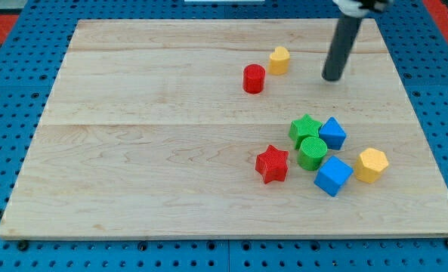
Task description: Push the yellow heart towards bottom center
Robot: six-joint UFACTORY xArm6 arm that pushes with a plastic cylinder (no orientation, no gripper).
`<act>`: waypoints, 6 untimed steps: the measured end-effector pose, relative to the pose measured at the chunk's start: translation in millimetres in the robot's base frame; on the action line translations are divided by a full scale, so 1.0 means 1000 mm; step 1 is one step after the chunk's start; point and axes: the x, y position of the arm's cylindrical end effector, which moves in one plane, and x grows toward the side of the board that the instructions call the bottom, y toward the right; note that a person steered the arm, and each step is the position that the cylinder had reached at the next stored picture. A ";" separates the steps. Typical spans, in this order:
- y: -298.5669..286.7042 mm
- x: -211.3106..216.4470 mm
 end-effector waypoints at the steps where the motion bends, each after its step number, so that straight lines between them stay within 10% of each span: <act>1: -0.041 -0.043; 4: -0.080 0.120; 6: -0.103 0.045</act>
